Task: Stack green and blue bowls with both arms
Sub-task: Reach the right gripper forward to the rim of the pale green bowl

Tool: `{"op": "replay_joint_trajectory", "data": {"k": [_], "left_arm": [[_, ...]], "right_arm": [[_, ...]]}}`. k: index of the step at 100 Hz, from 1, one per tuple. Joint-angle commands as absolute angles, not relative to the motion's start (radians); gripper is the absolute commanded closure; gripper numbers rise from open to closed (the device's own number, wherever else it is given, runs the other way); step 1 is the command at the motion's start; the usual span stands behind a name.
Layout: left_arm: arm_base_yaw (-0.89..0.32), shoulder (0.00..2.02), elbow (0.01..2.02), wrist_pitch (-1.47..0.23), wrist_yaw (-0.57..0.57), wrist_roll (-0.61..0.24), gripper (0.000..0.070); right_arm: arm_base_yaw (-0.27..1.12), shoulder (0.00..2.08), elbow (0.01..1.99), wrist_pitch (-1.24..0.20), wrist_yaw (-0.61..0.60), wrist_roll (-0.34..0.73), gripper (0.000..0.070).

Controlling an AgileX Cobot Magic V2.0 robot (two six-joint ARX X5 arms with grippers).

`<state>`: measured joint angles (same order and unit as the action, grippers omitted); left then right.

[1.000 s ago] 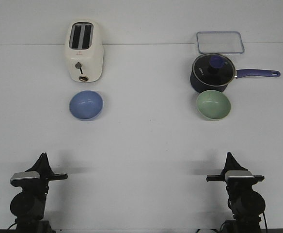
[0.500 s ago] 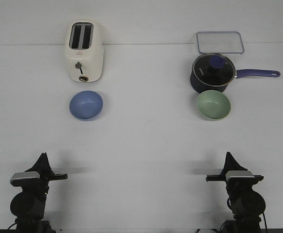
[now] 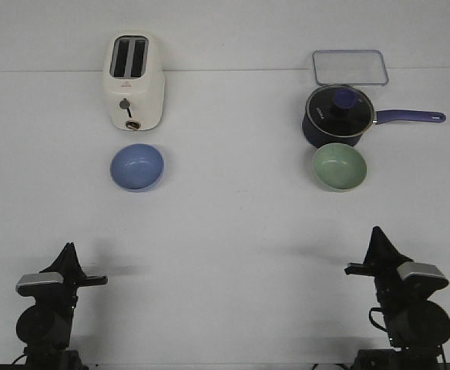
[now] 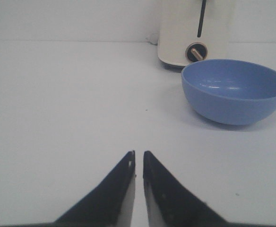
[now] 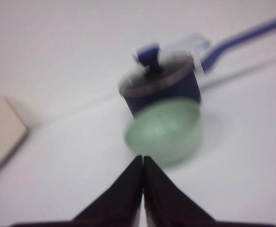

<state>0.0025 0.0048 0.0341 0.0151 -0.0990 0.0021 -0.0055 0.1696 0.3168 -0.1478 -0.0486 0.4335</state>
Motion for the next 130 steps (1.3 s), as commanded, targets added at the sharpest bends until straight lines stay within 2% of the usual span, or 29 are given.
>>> {"op": "replay_joint_trajectory", "data": {"k": [1, 3, 12, 17, 28, 39, 58, 82, 90, 104, 130], "left_arm": [[0.004, 0.003, 0.014, 0.029, -0.096, 0.011, 0.0685], [0.004, 0.003, 0.014, 0.029, -0.096, 0.011, 0.0685], [0.004, 0.003, 0.014, 0.029, -0.096, 0.011, 0.0685], [0.004, 0.003, 0.014, 0.029, -0.096, 0.011, 0.0685], [0.004, 0.003, 0.014, 0.029, -0.096, 0.011, 0.0685], [0.004, 0.003, 0.014, 0.029, -0.096, 0.011, 0.0685], [0.004, 0.003, 0.014, 0.029, -0.096, 0.011, 0.0685], [0.004, 0.003, 0.014, 0.029, -0.096, 0.011, 0.0685], [0.004, 0.003, 0.014, 0.029, -0.096, 0.011, 0.0685], [0.004, 0.003, 0.014, 0.029, -0.096, 0.011, 0.0685], [0.004, 0.003, 0.014, 0.029, -0.096, 0.011, 0.0685]], "right_arm": [[-0.005, 0.293, 0.455, -0.2, -0.045, 0.384, 0.0638], [-0.005, 0.321, 0.48, -0.213, -0.044, 0.373, 0.0604], [-0.005, 0.493, 0.622, -0.285, -0.025, 0.329, 0.0365], [-0.006, 0.591, 0.69, -0.32, 0.008, 0.312, 0.0284], [-0.011, 0.82, 0.813, -0.347, 0.083, 0.269, 0.0272], [-0.046, 1.058, 0.918, -0.359, 0.072, 0.266, 0.0274], [-0.097, 1.422, 1.076, -0.385, -0.038, 0.267, 0.0286], [-0.128, 1.694, 1.201, -0.373, -0.056, 0.268, 0.0307], [-0.131, 1.731, 1.208, -0.352, -0.067, 0.272, 0.04], [-0.132, 1.742, 1.208, -0.339, -0.079, 0.278, 0.07], [-0.149, 1.666, 1.208, -0.414, -0.114, 0.275, 0.0696]]}}
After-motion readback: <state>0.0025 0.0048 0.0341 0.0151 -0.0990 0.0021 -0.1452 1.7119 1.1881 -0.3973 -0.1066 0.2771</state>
